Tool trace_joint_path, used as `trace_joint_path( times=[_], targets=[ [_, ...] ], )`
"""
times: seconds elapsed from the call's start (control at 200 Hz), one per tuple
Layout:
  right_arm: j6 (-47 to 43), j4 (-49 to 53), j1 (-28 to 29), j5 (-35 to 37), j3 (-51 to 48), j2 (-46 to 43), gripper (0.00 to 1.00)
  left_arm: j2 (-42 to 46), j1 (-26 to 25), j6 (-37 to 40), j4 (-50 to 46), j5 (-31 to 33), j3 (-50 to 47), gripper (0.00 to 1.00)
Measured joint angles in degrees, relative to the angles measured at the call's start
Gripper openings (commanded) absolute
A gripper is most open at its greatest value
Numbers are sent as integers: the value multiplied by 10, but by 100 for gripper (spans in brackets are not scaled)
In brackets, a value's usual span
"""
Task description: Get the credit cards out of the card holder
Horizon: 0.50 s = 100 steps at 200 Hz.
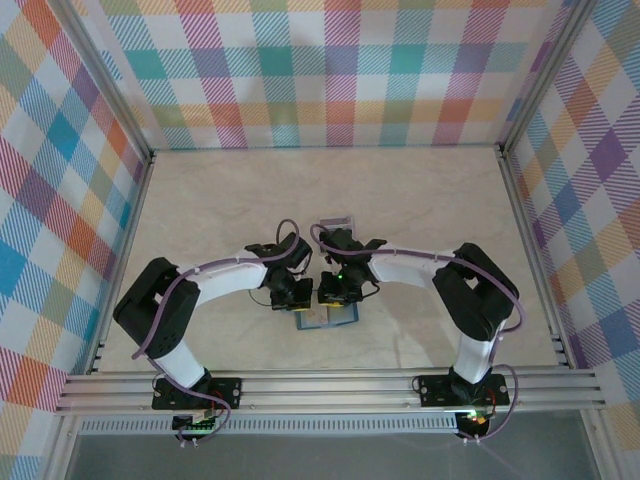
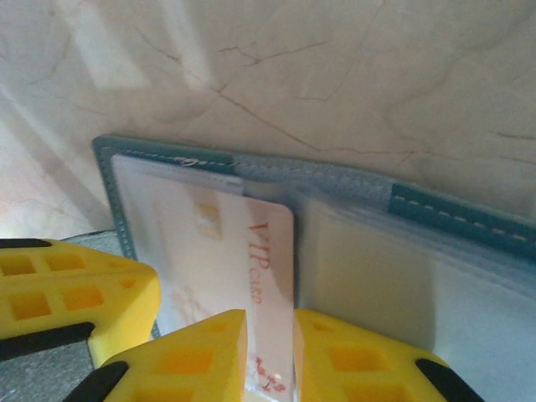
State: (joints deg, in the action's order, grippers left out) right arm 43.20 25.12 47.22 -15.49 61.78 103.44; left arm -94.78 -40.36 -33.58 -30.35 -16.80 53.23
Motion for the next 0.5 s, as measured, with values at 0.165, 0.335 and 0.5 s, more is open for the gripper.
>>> trace_joint_path(
  times=[0.165, 0.335, 0.5],
  targets=[
    [-6, 1, 0, 1, 2, 8, 23, -5, 0, 1, 5, 2, -5, 4],
    [-8, -6, -3, -8, 0, 9, 22, -5, 0, 4, 5, 4, -6, 4],
    [-5, -50, -16, -42, -27, 7, 21, -7, 0, 4, 5, 4, -6, 4]
  ],
)
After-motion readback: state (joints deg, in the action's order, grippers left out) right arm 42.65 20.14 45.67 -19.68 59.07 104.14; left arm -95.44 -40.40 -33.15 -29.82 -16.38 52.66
